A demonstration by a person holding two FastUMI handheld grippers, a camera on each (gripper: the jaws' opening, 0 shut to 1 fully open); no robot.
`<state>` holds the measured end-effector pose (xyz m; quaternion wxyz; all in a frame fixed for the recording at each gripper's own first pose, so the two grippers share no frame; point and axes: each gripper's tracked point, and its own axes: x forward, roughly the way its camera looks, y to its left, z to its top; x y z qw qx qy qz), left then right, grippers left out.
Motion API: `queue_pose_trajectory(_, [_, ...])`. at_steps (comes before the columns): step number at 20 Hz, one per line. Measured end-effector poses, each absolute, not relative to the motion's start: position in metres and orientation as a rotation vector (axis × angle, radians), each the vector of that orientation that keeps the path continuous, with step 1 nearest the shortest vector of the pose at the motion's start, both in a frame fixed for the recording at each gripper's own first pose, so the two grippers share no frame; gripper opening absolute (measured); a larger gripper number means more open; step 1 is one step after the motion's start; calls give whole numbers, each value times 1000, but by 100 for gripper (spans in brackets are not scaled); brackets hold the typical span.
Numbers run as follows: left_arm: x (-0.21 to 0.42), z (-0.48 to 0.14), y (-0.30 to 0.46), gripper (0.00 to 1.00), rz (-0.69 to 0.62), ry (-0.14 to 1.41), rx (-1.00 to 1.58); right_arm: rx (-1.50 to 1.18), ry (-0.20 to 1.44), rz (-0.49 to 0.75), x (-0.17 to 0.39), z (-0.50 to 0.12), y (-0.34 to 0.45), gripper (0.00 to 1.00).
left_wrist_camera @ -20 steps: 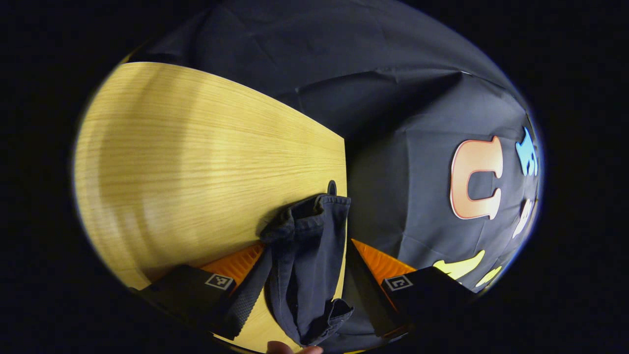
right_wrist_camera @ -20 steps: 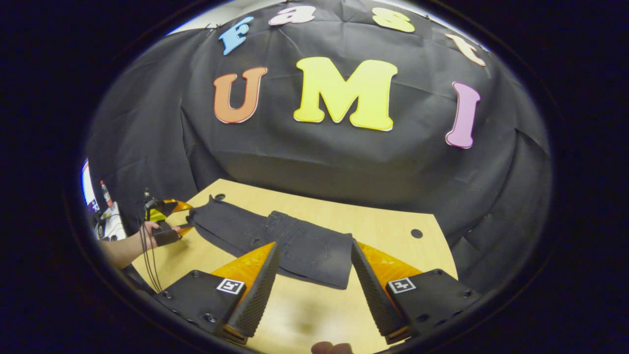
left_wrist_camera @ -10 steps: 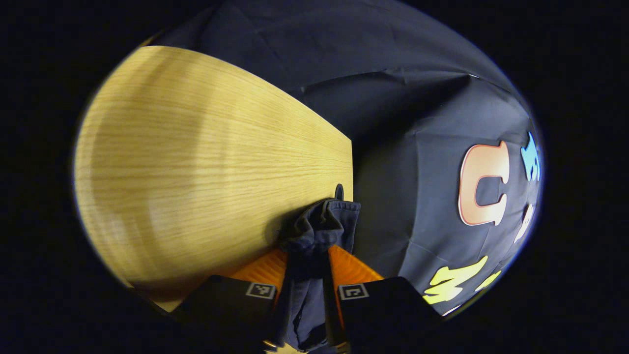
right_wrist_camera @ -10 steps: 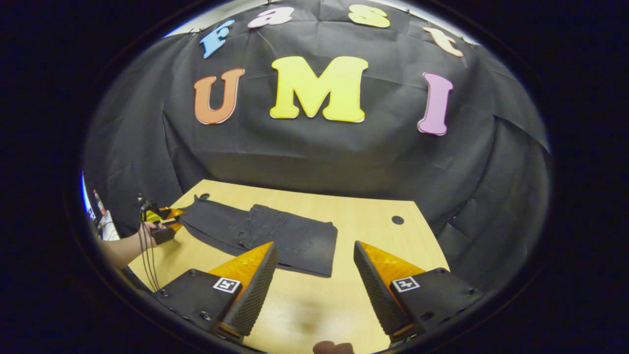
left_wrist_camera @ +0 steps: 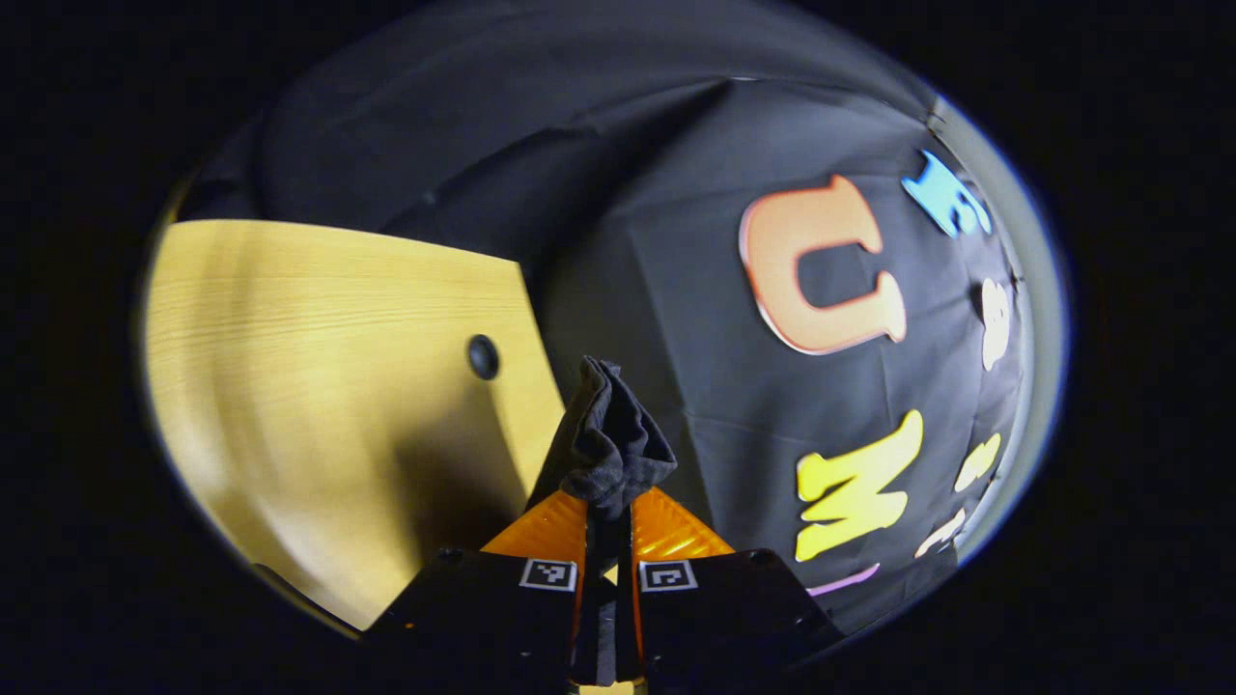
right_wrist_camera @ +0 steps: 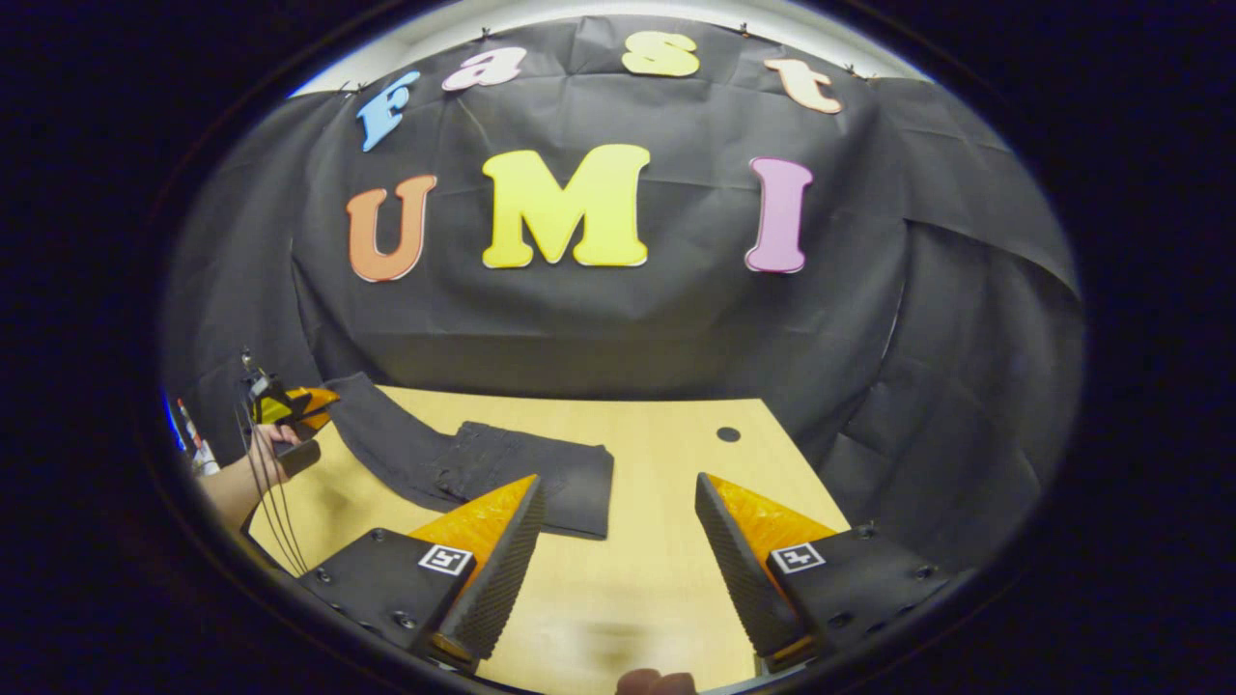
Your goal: Grasp the waist and the cuffs of the jeans and fold them to make the two legs overlap; first hold the waist and fold one-third of the jeans toward the cuffs, then hold the cuffs and fold the remaining one-third in the same direction to finish folding.
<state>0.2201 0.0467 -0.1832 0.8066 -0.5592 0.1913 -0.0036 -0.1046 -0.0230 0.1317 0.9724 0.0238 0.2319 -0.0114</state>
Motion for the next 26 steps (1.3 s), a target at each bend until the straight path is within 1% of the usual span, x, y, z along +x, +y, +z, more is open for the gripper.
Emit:
queue_pose_trajectory(2, [218,-152,4,10,-75,397,-1121,64,453,-53,-114,138,-42,94])
queue_pose_trajectory(4, [212,-129,-45,10,-153,391,-1015,77,445,-87,-121,141,-62,94])
queue_pose_trajectory(7, [203,-117,-122,10,-274,398,-810,97,448,-144,-136,139,-93,93])
queue_pose_trajectory(9, [202,-123,-168,10,-312,402,-643,105,450,-193,-145,135,-116,93])
queue_pose_trajectory(12, [202,-145,-227,10,-368,395,-466,113,462,-259,-157,126,-144,93])
queue_pose_trajectory(16, [196,-208,-271,12,-436,486,-296,103,504,-297,-169,113,-168,94])
queue_pose_trajectory(17, [195,-224,-278,12,-437,513,-272,98,512,-303,-170,110,-174,96])
queue_pose_trajectory(18, [196,-241,-281,13,-427,542,-254,94,519,-306,-169,108,-177,96])
queue_pose_trajectory(19, [194,-260,-289,13,-412,570,-241,92,525,-308,-170,106,-182,96])
queue_pose_trajectory(20, [194,-270,-290,13,-402,595,-237,90,531,-310,-170,106,-186,94])
queue_pose_trajectory(21, [189,-279,-294,15,-386,615,-236,92,535,-309,-168,102,-190,94])
queue_pose_trajectory(23, [184,-287,-297,23,-372,633,-239,100,542,-304,-162,97,-193,94])
queue_pose_trajectory(24, [182,-286,-298,35,-370,639,-240,105,545,-300,-159,96,-195,96])
queue_pose_trajectory(25, [176,-283,-306,43,-389,650,-256,112,542,-295,-155,95,-197,95])
queue_pose_trajectory(26, [167,-280,-309,62,-397,659,-263,117,541,-290,-152,95,-199,94])
